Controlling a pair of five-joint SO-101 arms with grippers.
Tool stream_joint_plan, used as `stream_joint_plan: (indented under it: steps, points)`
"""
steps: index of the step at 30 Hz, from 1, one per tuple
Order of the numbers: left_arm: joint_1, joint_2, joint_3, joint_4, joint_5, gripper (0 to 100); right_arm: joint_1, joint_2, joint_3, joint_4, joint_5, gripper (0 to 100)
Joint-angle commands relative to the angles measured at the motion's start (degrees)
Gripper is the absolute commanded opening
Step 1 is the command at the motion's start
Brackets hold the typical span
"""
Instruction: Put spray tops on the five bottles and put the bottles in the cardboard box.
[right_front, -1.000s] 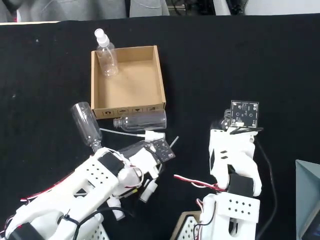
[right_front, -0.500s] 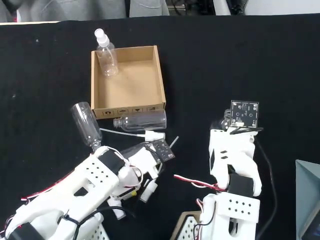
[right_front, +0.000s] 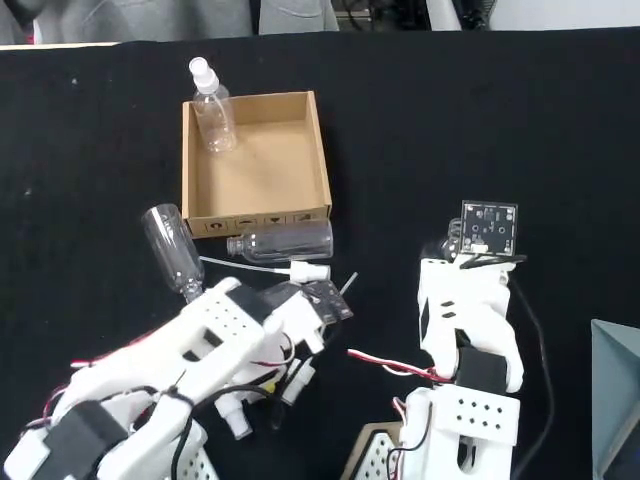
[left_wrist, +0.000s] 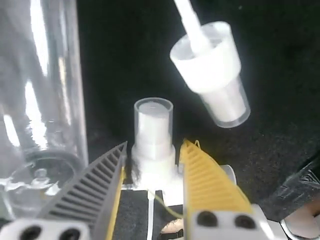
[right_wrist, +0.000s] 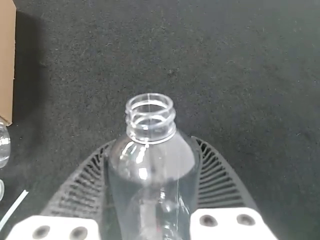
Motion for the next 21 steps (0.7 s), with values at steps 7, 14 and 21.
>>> stream_joint_plan:
  steps: [7,14,21]
  points:
    - [0.5,1.1,-4.9,0.6,0.3,3,1.3,-1.7,-0.6,-1.5,0.8,9.2]
    - [0.0,1.1,-9.6,4.9,0.3,3,1.3,-1.7,-0.6,-1.6,0.8,9.2]
    - [0.1,1.1,-12.6,6.9,0.3,3,1.3,-1.7,-0.6,-1.7,0.8,9.2]
